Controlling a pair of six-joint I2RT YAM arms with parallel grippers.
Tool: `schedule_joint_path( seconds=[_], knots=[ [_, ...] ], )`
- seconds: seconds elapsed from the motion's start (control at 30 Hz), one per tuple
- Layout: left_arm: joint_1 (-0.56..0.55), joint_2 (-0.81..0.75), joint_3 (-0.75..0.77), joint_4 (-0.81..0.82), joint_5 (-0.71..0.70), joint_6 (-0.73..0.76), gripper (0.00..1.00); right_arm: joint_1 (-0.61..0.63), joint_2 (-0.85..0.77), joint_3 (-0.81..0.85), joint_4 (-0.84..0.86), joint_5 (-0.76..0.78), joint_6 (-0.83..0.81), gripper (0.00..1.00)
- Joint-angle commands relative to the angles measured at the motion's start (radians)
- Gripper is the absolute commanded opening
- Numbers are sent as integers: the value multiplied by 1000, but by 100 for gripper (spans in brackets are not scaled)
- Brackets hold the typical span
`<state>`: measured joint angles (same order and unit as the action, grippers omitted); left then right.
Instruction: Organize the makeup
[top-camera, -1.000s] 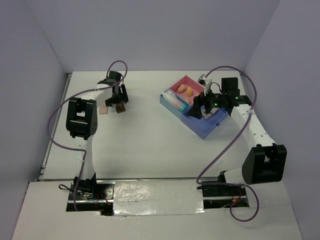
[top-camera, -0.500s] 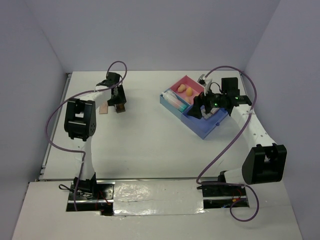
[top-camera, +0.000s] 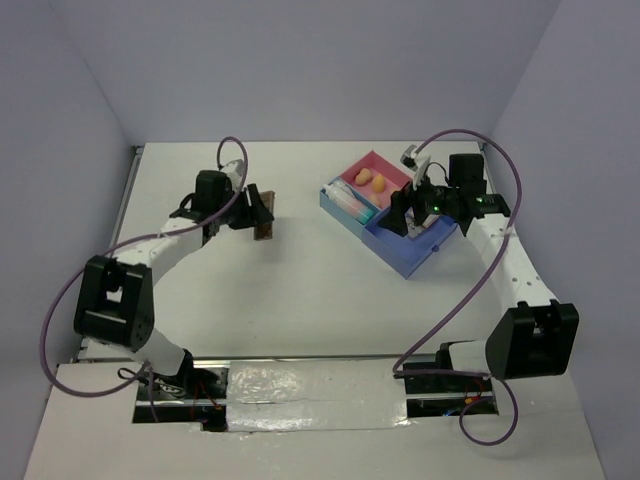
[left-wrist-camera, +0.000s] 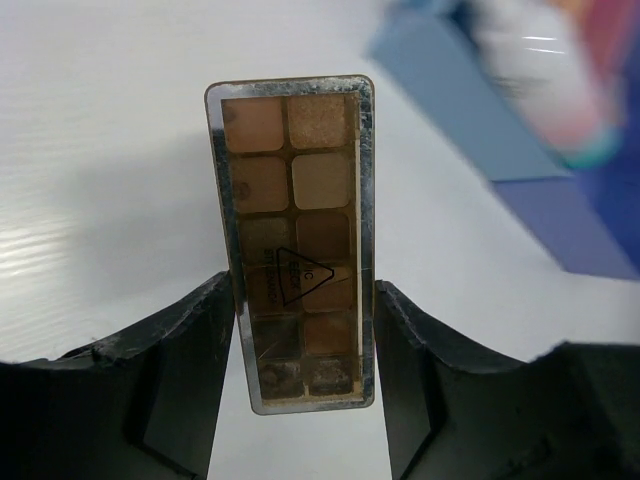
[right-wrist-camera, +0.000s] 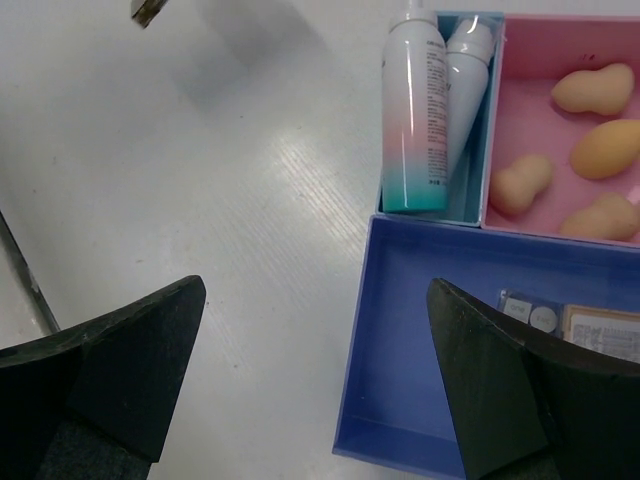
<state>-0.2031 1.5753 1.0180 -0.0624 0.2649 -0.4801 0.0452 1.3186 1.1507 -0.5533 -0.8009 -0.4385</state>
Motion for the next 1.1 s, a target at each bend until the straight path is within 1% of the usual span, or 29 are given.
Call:
schedule_joint_path(
  seconds=[0.0,0.03,0.07,0.1,0.13,0.17,0.2,0.23,0.27,0.3,0.37,0.43,0.47,0.5,0.57,0.6,0.7,0.77,0.8,0.9,1.0,1.07],
  knots=[
    [-90,-81,-88,301,226,-70,0,-25,-51,24,62,15,12,99],
    [-151,-86,-99,326,258,-99,0,-30,-59,24,75,28,27,98],
    [-183,-84,-99,347,261,-116,0,-36,-70,23,104,35,37,97],
    [-217,-80,-98,374,266,-130,0,-38,-76,24,111,38,46,91],
    [-281,-61,-85,430,270,-146,0,-66,-78,32,113,39,52,85],
    [-309,-48,-75,452,272,-175,0,-74,-73,55,109,39,73,63],
    [-337,-31,-59,476,277,-189,0,-94,-71,64,110,35,89,46],
    [-384,10,-20,516,286,-208,0,-105,-70,72,118,42,108,33],
    [-407,32,5,529,284,-216,0,-116,-73,73,136,45,145,21],
    [-445,81,33,536,286,-221,0,-136,-76,75,144,45,159,19],
    [-478,135,115,567,289,-235,0,-149,-81,81,151,51,187,19],
    [-512,230,207,578,293,-253,0,-166,-85,80,156,49,199,19],
    [-519,259,237,581,290,-259,0,-171,-93,78,159,45,202,20],
    [-533,320,296,579,287,-264,0,-173,-97,76,159,43,208,21],
    [-542,386,358,592,289,-294,0,-182,-111,66,164,35,215,23],
    [-548,446,391,592,284,-310,0,-183,-114,63,165,34,219,23],
    [-558,555,552,566,263,-350,0,-192,-128,47,170,28,222,25],
    [-561,603,615,527,260,-367,0,-200,-131,40,170,26,222,25],
    [-565,636,670,506,228,-364,0,-203,-136,34,170,20,222,25],
    [-565,690,747,471,192,-371,0,-220,-142,23,174,6,225,26],
    [-567,732,807,425,166,-368,4,-232,-145,17,176,-1,227,27],
    [-565,758,841,401,148,-373,14,-234,-145,14,179,-7,227,29]
  ],
)
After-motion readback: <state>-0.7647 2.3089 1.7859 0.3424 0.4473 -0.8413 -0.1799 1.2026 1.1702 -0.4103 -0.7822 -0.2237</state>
